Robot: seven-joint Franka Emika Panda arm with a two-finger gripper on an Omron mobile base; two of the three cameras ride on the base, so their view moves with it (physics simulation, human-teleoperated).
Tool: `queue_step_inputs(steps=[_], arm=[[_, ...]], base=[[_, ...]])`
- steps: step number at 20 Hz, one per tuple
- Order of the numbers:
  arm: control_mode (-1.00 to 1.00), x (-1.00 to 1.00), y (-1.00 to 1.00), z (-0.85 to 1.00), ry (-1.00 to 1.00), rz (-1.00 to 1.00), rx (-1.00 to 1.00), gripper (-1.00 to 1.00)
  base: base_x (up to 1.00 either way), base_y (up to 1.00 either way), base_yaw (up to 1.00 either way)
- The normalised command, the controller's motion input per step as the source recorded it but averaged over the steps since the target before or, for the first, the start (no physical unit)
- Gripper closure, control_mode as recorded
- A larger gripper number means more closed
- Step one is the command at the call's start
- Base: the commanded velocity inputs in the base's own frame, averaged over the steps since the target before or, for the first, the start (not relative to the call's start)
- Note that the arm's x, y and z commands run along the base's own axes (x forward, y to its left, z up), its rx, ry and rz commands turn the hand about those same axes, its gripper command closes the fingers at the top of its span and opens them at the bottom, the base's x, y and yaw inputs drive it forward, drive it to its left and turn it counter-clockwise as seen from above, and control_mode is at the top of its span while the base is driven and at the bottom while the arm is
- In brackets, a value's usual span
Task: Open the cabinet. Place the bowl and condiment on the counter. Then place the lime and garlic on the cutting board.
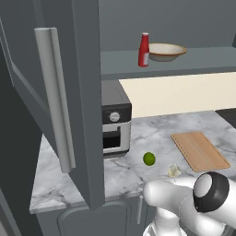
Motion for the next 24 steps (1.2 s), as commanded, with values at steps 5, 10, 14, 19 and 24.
queue_step_inputs(steps=[5,10,14,19,24], arm=[[-1.00,-0.07,0.16,-0.27,-0.03,0.08,-0.01,-1.00],[-1.00,0.00,0.73,-0.05,-0.27,0.24,0.01,-1.00],[-1.00,0.13,1.00,0.42,-0.32,0.10,0.13,-1.00],[-1.00,0.13,0.99,0.44,-0.27,0.06,0.25,-1.00],[-1.00,0.11,0.98,0.19,-0.20,0.19,0.32,-1.00]], base=[[0.00,0.00,0.00],[0.00,0.00,0.00],[0.00,0.00,0.00],[0.00,0.00,0.00],[0.00,0.00,0.00]])
